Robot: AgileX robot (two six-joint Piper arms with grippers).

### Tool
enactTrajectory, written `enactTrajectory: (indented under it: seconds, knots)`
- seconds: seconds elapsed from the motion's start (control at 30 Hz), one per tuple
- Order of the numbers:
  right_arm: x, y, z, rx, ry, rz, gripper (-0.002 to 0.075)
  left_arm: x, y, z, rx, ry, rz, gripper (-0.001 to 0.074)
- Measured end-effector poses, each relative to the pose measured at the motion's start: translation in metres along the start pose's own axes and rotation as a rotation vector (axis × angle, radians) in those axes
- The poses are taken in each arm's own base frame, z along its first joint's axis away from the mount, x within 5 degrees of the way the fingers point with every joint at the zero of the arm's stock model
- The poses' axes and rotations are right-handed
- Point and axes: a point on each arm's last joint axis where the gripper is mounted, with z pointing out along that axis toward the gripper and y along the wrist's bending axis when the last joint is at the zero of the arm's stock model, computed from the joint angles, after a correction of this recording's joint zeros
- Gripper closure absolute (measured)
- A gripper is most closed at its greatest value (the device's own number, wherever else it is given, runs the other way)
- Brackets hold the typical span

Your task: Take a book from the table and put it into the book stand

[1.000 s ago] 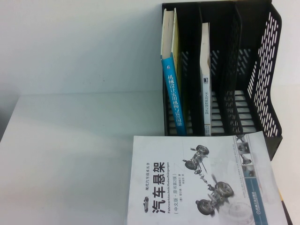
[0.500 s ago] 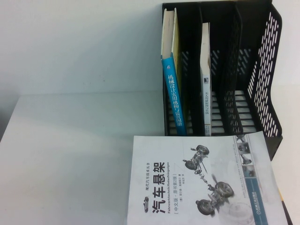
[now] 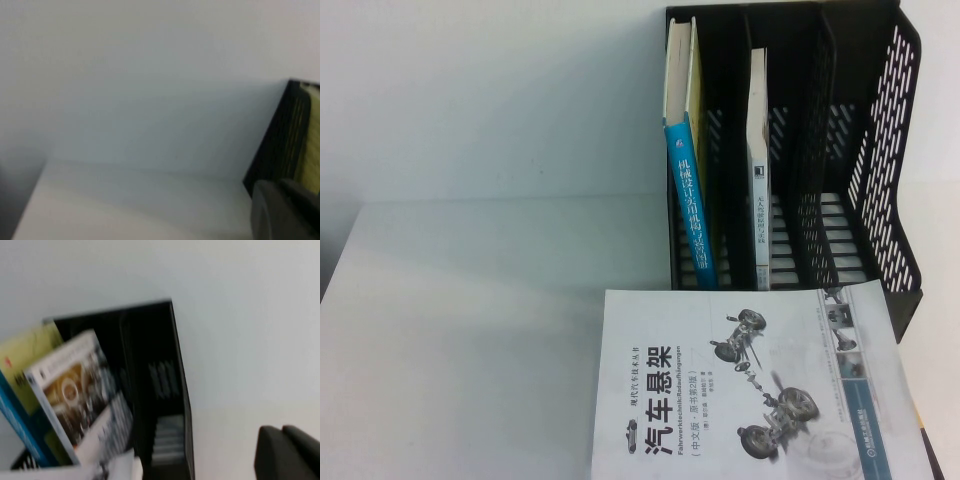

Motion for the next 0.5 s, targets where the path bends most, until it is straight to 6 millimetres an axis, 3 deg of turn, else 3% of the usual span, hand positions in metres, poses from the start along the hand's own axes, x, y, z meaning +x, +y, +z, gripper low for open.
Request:
enactTrajectory:
  seconds: [0.13, 0.3, 0.5]
  knots:
    - [0.015, -0.003, 0.009, 0.032, 0.191, -0.010, 0.0729, 0.015, 0.002, 0.030, -0.015, 0.211, -0.141, 0.0737]
    - [0.019, -0.002, 0.012, 0.031, 0.243, 0.028, 0.0729, 0.045, 0.003, 0.061, -0.038, 0.480, -0.348, 0.0737]
    - [0.022, 0.001, 0.015, 0.013, 0.291, 0.114, 0.0729, 0.070, -0.001, 0.088, 0.016, 0.705, -0.454, 0.0737]
